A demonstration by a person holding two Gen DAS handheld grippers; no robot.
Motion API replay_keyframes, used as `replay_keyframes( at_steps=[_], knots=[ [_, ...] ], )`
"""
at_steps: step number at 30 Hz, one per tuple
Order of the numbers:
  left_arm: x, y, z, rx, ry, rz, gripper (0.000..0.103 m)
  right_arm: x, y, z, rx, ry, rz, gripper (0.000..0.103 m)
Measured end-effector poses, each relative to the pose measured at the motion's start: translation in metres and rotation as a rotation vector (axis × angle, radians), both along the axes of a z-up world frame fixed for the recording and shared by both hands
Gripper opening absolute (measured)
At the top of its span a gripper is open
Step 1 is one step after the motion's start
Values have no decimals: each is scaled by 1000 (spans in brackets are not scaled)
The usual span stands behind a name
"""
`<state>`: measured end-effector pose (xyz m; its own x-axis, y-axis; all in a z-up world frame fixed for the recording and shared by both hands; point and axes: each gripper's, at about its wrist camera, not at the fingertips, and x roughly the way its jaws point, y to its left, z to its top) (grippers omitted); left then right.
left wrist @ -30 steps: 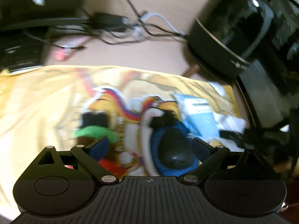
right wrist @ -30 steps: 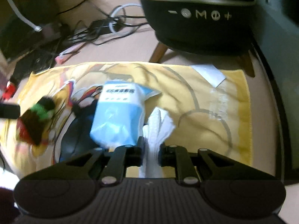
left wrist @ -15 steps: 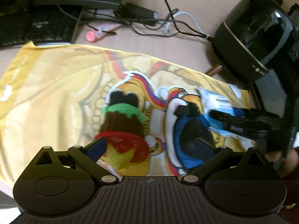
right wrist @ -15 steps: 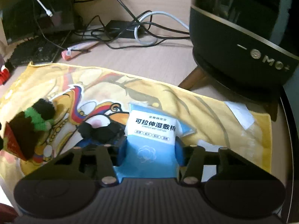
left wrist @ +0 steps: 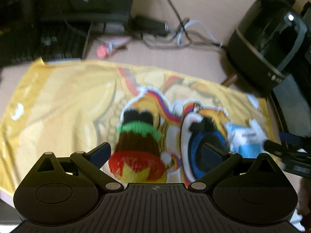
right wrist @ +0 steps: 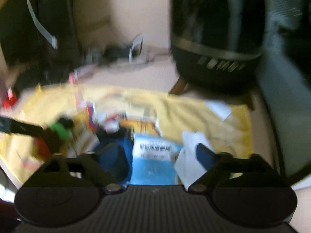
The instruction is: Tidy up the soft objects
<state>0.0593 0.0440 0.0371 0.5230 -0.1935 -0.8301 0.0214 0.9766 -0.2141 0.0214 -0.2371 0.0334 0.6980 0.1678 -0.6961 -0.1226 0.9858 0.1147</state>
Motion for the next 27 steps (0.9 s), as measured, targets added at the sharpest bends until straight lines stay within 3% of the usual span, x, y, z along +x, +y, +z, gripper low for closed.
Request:
replay_keyframes(
  at_steps=[2,3,6,9,14,27],
  knots=[
    [-8,-7,10,5,-40,7,102,-19,-6,16,62,-67,-69,95],
    [-14,-11,13,22,-55,24,103,-30,-5,18,97,-87,-114,100],
    [-41,-29,11,61,-58,9,103,-59,0,14,190,-77,-206,103],
    [-44,-44,2,47,-1,-81,103,-53,2,9,151,18,-203,103],
    [-52,-59,9,127,-32,-148,103,-50,6,9,132,47,-191,103],
    [-62,-48,4,173,38,-71,103,-51,31,4,100,96,-132,103]
  ],
)
